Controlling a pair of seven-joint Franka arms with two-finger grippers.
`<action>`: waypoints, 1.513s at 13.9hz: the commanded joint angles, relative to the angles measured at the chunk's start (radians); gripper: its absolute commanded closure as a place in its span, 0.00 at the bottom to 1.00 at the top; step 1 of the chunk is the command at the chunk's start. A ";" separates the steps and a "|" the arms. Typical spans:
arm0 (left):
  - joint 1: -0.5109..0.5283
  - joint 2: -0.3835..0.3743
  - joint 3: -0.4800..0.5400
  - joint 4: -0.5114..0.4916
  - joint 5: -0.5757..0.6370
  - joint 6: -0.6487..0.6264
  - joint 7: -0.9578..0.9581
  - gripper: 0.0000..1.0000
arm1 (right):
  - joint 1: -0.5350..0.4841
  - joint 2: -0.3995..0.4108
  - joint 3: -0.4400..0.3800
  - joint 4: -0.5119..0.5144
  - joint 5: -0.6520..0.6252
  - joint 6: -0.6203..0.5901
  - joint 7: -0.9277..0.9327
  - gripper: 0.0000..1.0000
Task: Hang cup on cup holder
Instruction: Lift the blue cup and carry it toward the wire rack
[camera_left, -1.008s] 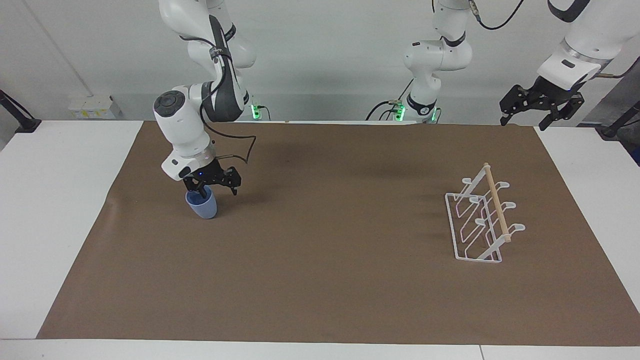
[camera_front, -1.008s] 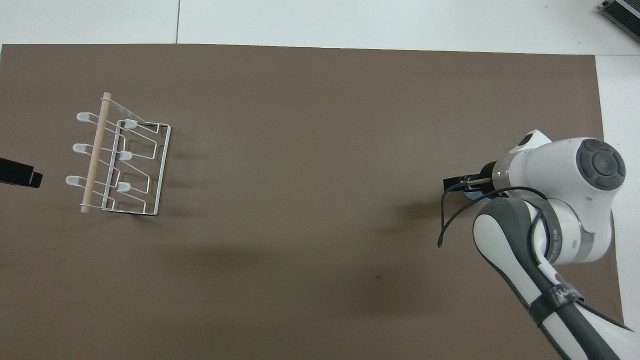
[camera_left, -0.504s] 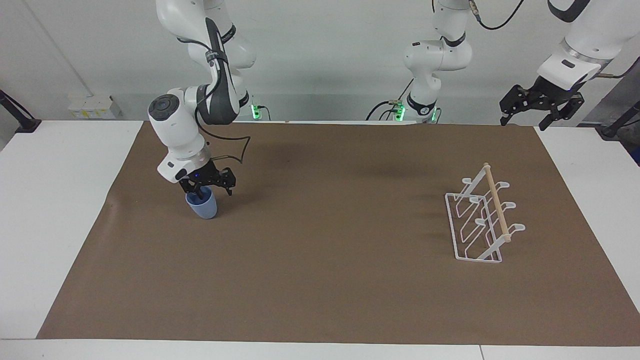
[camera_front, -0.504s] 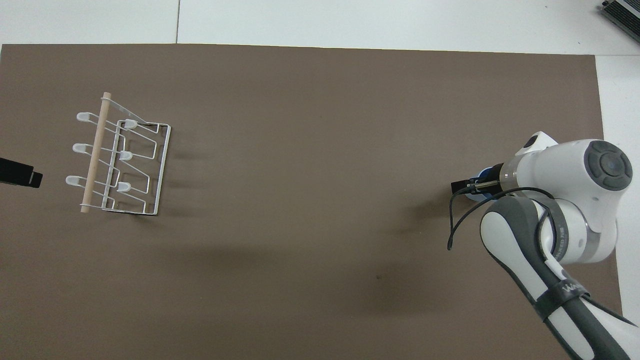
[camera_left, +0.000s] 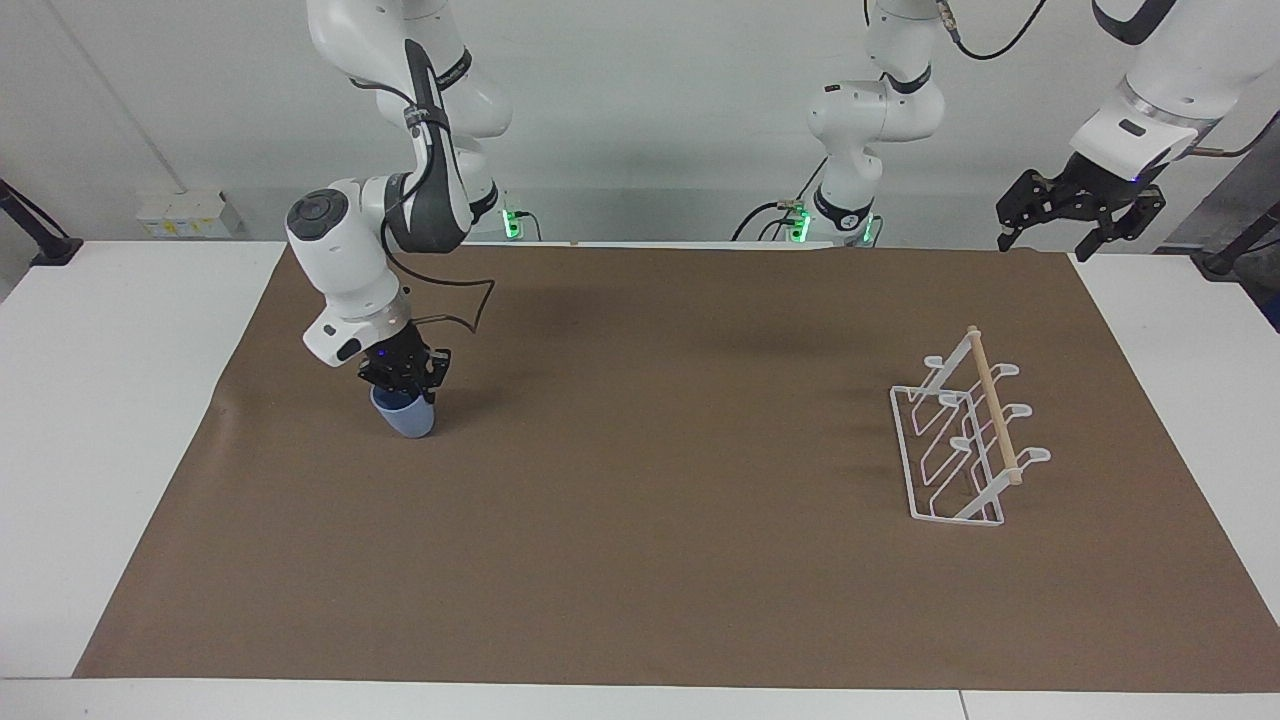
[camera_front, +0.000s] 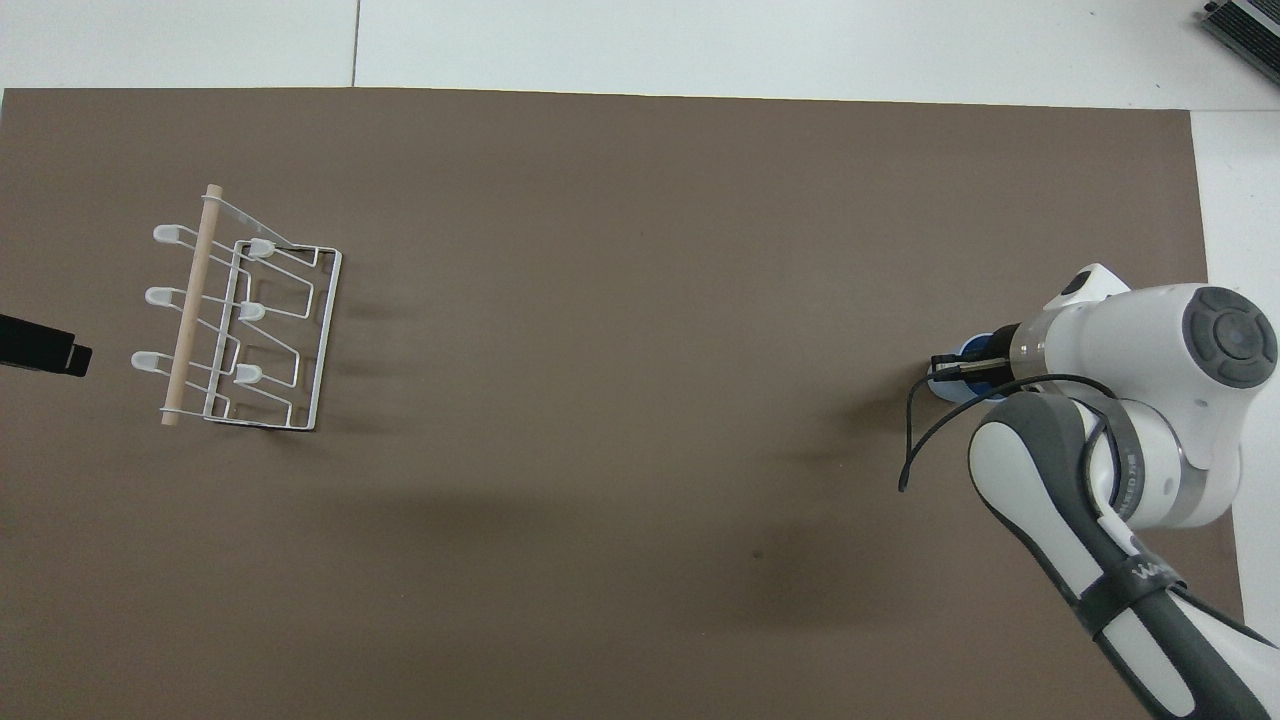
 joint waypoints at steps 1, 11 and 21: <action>-0.007 -0.033 0.002 -0.038 -0.007 0.006 0.000 0.00 | 0.000 0.005 0.008 -0.005 0.016 0.023 0.030 1.00; -0.005 -0.033 0.002 -0.036 -0.010 0.014 0.003 0.00 | 0.238 0.030 0.029 0.438 0.096 -0.234 0.029 1.00; 0.008 -0.033 0.005 -0.038 -0.008 0.003 0.009 0.00 | 0.560 0.036 0.034 0.487 0.816 0.167 0.084 1.00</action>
